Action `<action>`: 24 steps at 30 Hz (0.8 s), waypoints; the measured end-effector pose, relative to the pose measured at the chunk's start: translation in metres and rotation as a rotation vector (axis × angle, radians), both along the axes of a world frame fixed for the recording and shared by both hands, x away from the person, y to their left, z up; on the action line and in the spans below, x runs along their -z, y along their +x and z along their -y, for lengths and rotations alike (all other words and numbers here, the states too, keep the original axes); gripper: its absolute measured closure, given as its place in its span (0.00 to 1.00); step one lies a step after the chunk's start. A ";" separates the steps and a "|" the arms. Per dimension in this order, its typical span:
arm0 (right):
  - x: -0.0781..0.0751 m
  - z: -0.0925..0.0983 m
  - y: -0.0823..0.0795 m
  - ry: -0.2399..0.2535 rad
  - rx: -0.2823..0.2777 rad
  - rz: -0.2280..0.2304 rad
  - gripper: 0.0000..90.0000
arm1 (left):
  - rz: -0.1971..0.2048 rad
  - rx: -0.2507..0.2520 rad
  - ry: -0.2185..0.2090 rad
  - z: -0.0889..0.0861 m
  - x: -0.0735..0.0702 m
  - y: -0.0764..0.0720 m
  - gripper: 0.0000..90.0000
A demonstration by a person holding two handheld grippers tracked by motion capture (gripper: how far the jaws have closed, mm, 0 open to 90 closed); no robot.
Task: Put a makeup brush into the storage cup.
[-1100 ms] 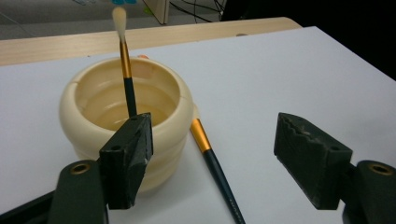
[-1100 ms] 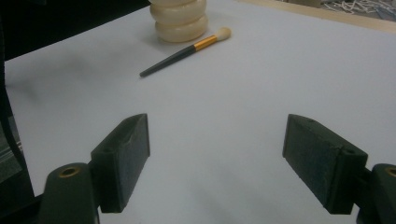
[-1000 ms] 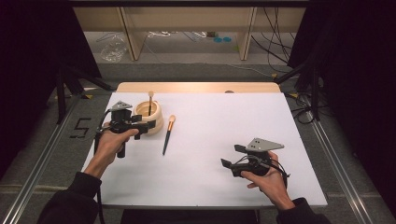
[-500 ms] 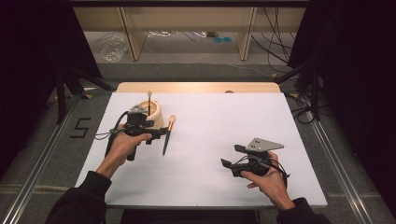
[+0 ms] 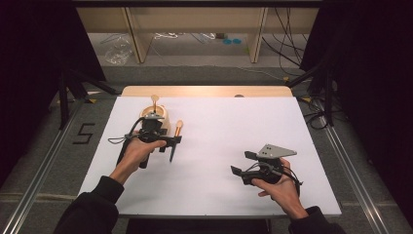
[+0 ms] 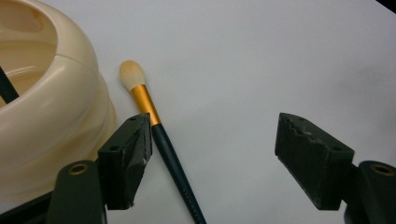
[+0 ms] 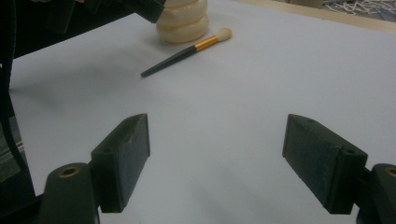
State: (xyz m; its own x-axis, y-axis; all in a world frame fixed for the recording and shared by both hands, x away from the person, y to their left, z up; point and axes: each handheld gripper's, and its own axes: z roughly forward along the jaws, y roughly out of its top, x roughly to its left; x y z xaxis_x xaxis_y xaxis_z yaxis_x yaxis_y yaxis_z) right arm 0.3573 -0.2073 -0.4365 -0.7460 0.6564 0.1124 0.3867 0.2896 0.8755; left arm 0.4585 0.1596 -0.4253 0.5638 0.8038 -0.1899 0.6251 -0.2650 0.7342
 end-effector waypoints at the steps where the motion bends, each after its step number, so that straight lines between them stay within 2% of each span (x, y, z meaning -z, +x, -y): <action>1: 0.000 0.000 0.000 0.000 0.000 0.000 0.27 | 0.001 0.003 0.004 0.001 0.000 0.001 0.31; 3: -0.002 0.002 -0.002 -0.026 0.009 -0.010 0.27 | -0.003 0.002 0.003 0.002 0.001 0.001 0.31; 4: -0.002 0.002 -0.002 -0.024 0.007 -0.016 0.27 | -0.007 0.004 0.003 0.002 0.001 0.001 0.31; 6: -0.002 0.002 -0.001 -0.027 0.011 -0.003 0.27 | -0.011 0.006 0.004 0.003 0.003 0.002 0.31; 9: -0.002 0.002 -0.002 -0.015 0.012 0.001 0.27 | -0.019 -0.002 0.004 0.005 0.005 0.004 0.31; 10: 0.000 0.001 -0.001 0.010 0.003 0.014 0.27 | -0.020 0.001 0.008 0.005 0.005 0.004 0.31; 13: -0.001 0.001 -0.001 0.014 0.006 0.018 0.27 | -0.028 0.008 0.017 0.007 0.007 0.005 0.31; 14: -0.002 0.002 -0.002 0.002 0.010 0.004 0.27 | -0.029 0.009 0.020 0.007 0.008 0.005 0.31; 19: -0.003 0.003 -0.002 0.006 0.017 0.027 0.26 | -0.039 0.005 0.016 0.009 0.011 0.007 0.31; 20: -0.002 0.002 -0.002 0.023 0.015 0.039 0.26 | -0.039 0.004 0.019 0.009 0.011 0.007 0.31; 24: -0.004 0.003 -0.002 0.009 0.021 0.031 0.26 | -0.051 0.012 0.030 0.010 0.013 0.007 0.31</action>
State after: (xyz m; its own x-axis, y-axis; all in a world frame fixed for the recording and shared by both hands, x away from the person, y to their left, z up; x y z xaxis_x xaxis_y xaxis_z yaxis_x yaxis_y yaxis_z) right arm 0.3550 -0.2106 -0.4328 -0.7350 0.6714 0.0949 0.3651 0.2739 0.8898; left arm 0.4659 0.1496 -0.4378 0.5641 0.8024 -0.1946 0.6578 -0.2943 0.6933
